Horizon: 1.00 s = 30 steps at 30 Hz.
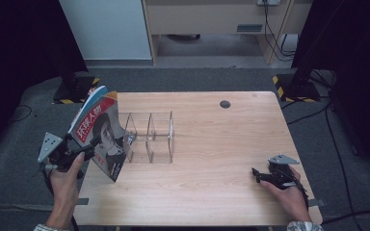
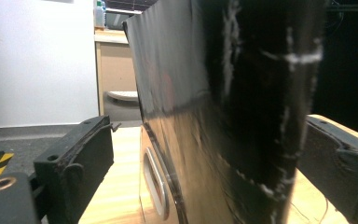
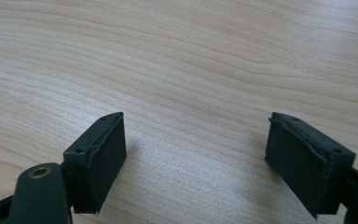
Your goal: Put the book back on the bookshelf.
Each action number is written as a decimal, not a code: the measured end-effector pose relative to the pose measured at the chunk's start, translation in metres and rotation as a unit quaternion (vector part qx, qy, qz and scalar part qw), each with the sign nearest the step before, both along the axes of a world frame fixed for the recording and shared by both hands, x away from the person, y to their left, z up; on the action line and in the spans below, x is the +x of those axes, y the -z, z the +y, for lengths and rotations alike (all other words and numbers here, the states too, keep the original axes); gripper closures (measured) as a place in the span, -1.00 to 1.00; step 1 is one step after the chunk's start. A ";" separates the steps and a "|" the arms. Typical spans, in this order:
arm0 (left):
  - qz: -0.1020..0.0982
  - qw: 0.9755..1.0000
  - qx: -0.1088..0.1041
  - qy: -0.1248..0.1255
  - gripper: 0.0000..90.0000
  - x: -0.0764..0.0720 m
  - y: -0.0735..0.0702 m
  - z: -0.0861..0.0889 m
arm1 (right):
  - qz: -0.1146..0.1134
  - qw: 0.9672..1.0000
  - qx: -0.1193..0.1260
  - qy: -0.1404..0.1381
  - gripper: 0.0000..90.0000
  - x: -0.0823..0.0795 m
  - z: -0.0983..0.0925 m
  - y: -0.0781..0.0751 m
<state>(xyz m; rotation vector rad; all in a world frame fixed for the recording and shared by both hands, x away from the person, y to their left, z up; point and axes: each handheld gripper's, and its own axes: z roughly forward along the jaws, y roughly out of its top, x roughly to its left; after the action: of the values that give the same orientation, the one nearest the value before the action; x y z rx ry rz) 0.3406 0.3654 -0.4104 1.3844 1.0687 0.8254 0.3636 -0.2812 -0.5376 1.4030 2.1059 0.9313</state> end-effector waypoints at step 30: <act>0.019 1.000 0.016 0.011 -0.90 -0.023 0.013 0.003 | 0.002 1.000 0.001 -0.004 -0.57 -0.001 0.001 0.000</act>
<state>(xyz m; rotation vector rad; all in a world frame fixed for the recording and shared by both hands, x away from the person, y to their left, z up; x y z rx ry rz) 0.3180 0.3686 -0.4237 1.4413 1.0711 0.8061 0.3626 -0.2806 -0.5375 1.3988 2.1161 0.9337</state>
